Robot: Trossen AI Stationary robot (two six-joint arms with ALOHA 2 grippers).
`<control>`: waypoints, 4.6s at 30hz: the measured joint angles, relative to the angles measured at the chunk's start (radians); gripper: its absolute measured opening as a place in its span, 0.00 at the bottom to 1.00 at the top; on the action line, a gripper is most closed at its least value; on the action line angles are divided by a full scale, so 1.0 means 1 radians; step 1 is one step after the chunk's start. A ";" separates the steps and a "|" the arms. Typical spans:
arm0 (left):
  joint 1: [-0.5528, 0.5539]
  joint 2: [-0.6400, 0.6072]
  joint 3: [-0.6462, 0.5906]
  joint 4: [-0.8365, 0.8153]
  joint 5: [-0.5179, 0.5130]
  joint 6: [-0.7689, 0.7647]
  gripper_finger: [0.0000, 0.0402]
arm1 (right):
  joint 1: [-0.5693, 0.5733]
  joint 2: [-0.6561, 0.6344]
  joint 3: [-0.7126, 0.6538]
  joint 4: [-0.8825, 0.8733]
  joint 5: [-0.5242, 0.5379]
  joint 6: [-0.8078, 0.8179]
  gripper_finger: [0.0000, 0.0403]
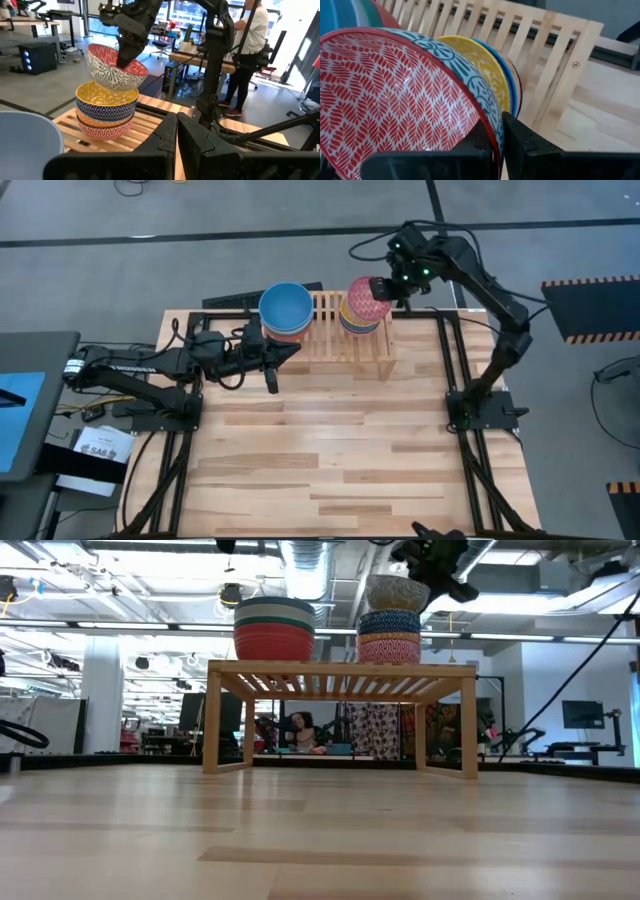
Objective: Place and stack bowls onto a shelf
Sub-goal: Stack the small red bowl on top of the small yellow bowl on the shelf
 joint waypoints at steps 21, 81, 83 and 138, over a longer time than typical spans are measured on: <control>0.000 0.000 0.000 -0.016 -0.003 0.003 0.00 | -0.007 0.084 0.010 -0.033 -0.027 -0.022 0.18; 0.026 -0.084 -0.001 -0.049 -0.086 0.001 0.00 | 0.061 -0.724 -0.759 0.585 0.109 -0.187 0.05; 0.031 -0.089 -0.001 -0.048 -0.085 0.001 0.00 | 0.082 -0.780 -0.879 0.743 0.108 -0.128 0.04; 0.075 -0.088 -0.001 -0.044 -0.058 -0.090 0.00 | 0.108 -0.566 -1.070 1.327 0.207 -0.223 0.05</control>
